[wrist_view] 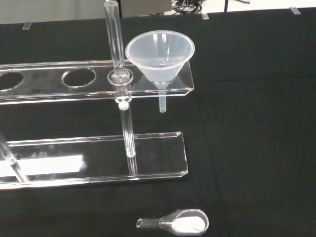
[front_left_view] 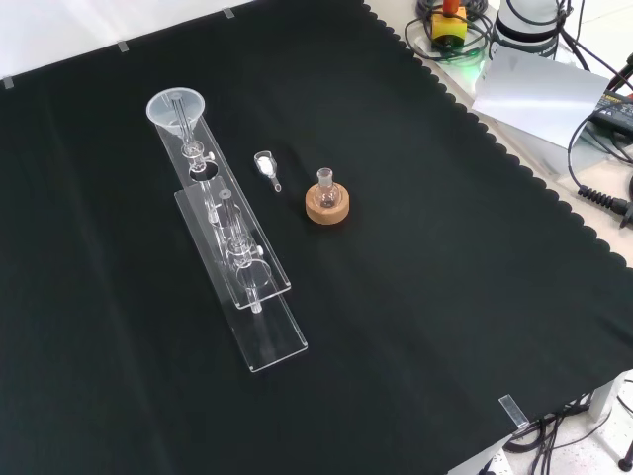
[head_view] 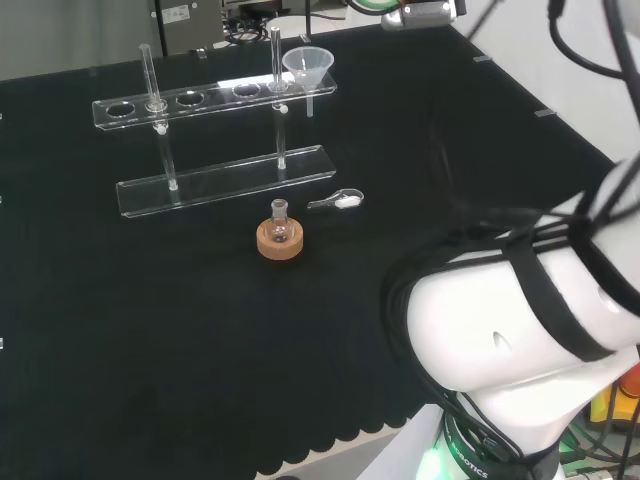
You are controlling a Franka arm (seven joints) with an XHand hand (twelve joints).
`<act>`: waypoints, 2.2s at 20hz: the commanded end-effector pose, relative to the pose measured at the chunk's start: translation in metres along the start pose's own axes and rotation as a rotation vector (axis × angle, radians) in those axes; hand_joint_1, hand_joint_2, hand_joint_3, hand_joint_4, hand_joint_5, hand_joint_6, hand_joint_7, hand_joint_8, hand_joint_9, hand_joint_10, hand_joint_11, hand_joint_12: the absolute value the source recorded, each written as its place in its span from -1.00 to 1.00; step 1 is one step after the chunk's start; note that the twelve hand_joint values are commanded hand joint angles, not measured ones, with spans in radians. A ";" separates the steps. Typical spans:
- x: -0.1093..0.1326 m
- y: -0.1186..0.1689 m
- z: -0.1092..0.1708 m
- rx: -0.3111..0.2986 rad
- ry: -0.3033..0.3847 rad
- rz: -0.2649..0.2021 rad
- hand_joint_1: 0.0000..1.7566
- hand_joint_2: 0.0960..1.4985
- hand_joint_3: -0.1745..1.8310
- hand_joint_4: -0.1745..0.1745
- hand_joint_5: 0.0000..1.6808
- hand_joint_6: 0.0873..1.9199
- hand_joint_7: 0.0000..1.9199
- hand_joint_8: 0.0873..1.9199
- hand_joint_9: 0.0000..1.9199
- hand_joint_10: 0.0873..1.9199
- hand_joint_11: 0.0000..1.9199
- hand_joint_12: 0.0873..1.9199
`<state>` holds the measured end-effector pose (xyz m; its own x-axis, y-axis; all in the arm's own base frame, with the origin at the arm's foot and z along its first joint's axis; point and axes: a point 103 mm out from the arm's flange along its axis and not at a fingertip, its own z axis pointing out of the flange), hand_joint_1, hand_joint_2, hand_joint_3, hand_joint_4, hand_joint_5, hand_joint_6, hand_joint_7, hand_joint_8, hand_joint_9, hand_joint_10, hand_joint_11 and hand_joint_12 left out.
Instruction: Pick up the funnel from the transparent funnel stand.
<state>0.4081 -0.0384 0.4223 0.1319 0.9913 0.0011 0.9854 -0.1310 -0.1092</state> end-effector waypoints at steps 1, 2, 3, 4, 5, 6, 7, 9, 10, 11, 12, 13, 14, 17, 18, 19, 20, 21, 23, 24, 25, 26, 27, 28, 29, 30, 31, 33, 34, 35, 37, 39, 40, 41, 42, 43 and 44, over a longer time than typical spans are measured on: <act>-0.024 0.082 0.008 0.014 -0.022 -0.027 -1.00 0.53 -0.50 0.09 -0.77 -1.00 -0.99 -0.59 -0.83 -0.44 -0.99 0.43; -0.024 0.087 0.009 0.021 -0.026 -0.033 -1.00 0.53 -0.50 0.09 -0.77 -1.00 -0.99 -0.59 -0.83 -0.44 -0.99 0.43; -0.024 0.092 0.011 0.027 -0.034 -0.039 -1.00 0.52 -0.51 0.09 -0.77 -1.00 -0.99 -0.59 -0.83 -0.44 -1.00 0.43; -0.025 0.096 0.012 0.026 -0.036 -0.039 -1.00 0.52 -0.51 0.09 -0.78 -1.00 -0.99 -0.59 -0.83 -0.44 -1.00 0.43; -0.023 0.100 0.012 0.032 -0.033 -0.044 -1.00 0.52 -0.51 0.08 -0.78 -1.00 -0.99 -0.59 -0.83 -0.44 -1.00 0.43; -0.022 0.104 0.014 0.042 -0.035 -0.047 -1.00 0.51 -0.51 0.08 -0.78 -1.00 -0.99 -0.59 -0.83 -0.44 -1.00 0.43; -0.022 0.109 0.014 0.050 -0.042 -0.053 -1.00 0.51 -0.51 0.08 -0.78 -1.00 -0.99 -0.59 -0.83 -0.43 -1.00 0.43; -0.023 0.119 0.014 0.050 -0.055 -0.067 -1.00 0.51 -0.51 0.08 -0.78 -1.00 -0.99 -0.59 -0.83 -0.43 -1.00 0.43; -0.023 0.122 0.014 0.046 -0.060 -0.072 -1.00 0.51 -0.51 0.08 -0.78 -1.00 -0.99 -0.59 -0.83 -0.43 -1.00 0.43; -0.022 0.124 0.015 0.050 -0.067 -0.076 -1.00 0.51 -0.52 0.08 -0.78 -1.00 -0.99 -0.59 -0.83 -0.43 -1.00 0.43; -0.021 0.127 0.016 0.062 -0.077 -0.079 -0.99 0.50 -0.52 0.08 -0.78 -1.00 -0.99 -0.58 -0.83 -0.43 -1.00 0.43; -0.020 0.129 0.017 0.070 -0.083 -0.083 -0.99 0.49 -0.52 0.08 -0.79 -1.00 -0.99 -0.58 -0.82 -0.42 -1.00 0.43; -0.018 0.132 0.017 0.073 -0.087 -0.089 -0.97 0.47 -0.53 0.08 -0.79 -1.00 -0.99 -0.58 -0.82 -0.42 -1.00 0.43; -0.011 0.140 0.023 0.095 -0.104 -0.110 -0.85 0.37 -0.56 0.07 -0.80 -1.00 -0.97 -0.56 -0.81 -0.40 -1.00 0.44; -0.009 0.142 0.026 0.100 -0.106 -0.115 -0.82 0.35 -0.57 0.06 -0.80 -1.00 -0.96 -0.56 -0.80 -0.39 -1.00 0.44; -0.005 0.143 0.028 0.108 -0.109 -0.131 -0.79 0.33 -0.58 0.06 -0.81 -1.00 -0.96 -0.55 -0.79 -0.38 -1.00 0.44; -0.003 0.145 0.032 0.115 -0.108 -0.138 -0.75 0.31 -0.59 0.05 -0.81 -1.00 -0.95 -0.54 -0.79 -0.38 -0.99 0.45; -0.002 0.147 0.036 0.123 -0.106 -0.140 -0.73 0.29 -0.59 0.05 -0.81 -1.00 -0.95 -0.54 -0.78 -0.37 -0.99 0.45; -0.003 0.151 0.044 0.137 -0.103 -0.136 -0.70 0.28 -0.60 0.04 -0.81 -1.00 -0.95 -0.53 -0.77 -0.36 -0.99 0.45; -0.004 0.153 0.048 0.144 -0.099 -0.134 -0.69 0.28 -0.60 0.04 -0.81 -1.00 -0.95 -0.53 -0.77 -0.36 -0.98 0.45; -0.005 0.155 0.052 0.152 -0.098 -0.132 -0.69 0.28 -0.60 0.04 -0.81 -1.00 -0.95 -0.52 -0.77 -0.35 -0.98 0.45; -0.005 0.156 0.055 0.157 -0.097 -0.130 -0.68 0.28 -0.60 0.04 -0.81 -1.00 -0.95 -0.52 -0.76 -0.35 -0.98 0.45; -0.005 0.158 0.058 0.161 -0.096 -0.129 -0.68 0.27 -0.60 0.03 -0.81 -1.00 -0.95 -0.52 -0.76 -0.35 -0.98 0.46; -0.006 0.159 0.060 0.164 -0.095 -0.128 -0.67 0.27 -0.60 0.03 -0.81 -1.00 -0.95 -0.51 -0.76 -0.35 -0.98 0.46; -0.006 0.161 0.062 0.167 -0.095 -0.127 -0.67 0.27 -0.60 0.03 -0.81 -1.00 -0.95 -0.51 -0.76 -0.35 -0.97 0.46; -0.006 0.163 0.064 0.172 -0.094 -0.127 -0.66 0.26 -0.60 0.03 -0.81 -1.00 -0.95 -0.51 -0.76 -0.35 -0.97 0.46; -0.006 0.164 0.066 0.181 -0.095 -0.129 -0.65 0.26 -0.60 0.03 -0.81 -1.00 -0.96 -0.50 -0.76 -0.34 -0.97 0.46; -0.004 0.168 0.070 0.210 -0.110 -0.136 -0.60 0.22 -0.62 0.02 -0.83 -1.00 -0.98 -0.50 -0.77 -0.34 -0.97 0.46; -0.003 0.169 0.072 0.225 -0.115 -0.138 -0.58 0.19 -0.62 0.03 -0.85 -1.00 -0.99 -0.53 -0.78 -0.34 -0.97 0.46; -0.002 0.171 0.074 0.238 -0.122 -0.141 -0.55 0.16 -0.63 0.04 -0.88 -1.00 -1.00 -0.57 -0.80 -0.34 -0.96 0.46; 0.001 0.174 0.078 0.260 -0.143 -0.146 -0.51 0.12 -0.65 0.05 -0.91 -1.00 -1.00 -0.66 -0.83 -0.32 -0.95 0.47; 0.004 0.178 0.083 0.286 -0.156 -0.153 -0.49 0.08 -0.66 0.06 -0.94 -1.00 -1.00 -0.71 -0.84 -0.30 -0.94 0.48; 0.006 0.179 0.085 0.292 -0.163 -0.158 -0.48 0.07 -0.66 0.06 -0.95 -1.00 -1.00 -0.73 -0.85 -0.30 -0.93 0.48; 0.007 0.181 0.088 0.298 -0.168 -0.163 -0.47 0.06 -0.66 0.06 -0.95 -1.00 -1.00 -0.73 -0.85 -0.30 -0.93 0.49; 0.008 0.182 0.089 0.303 -0.175 -0.163 -0.46 0.05 -0.67 0.06 -0.96 -1.00 -1.00 -0.74 -0.85 -0.29 -0.93 0.49; 0.010 0.183 0.090 0.309 -0.182 -0.164 -0.45 0.04 -0.67 0.06 -0.96 -1.00 -1.00 -0.74 -0.86 -0.29 -0.93 0.49; 0.011 0.184 0.092 0.316 -0.192 -0.164 -0.45 0.04 -0.67 0.05 -0.97 -1.00 -1.00 -0.75 -0.86 -0.29 -0.93 0.49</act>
<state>0.5776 -0.0586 0.3207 -0.0455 0.9934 -0.1050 0.9276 0.0030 -0.3736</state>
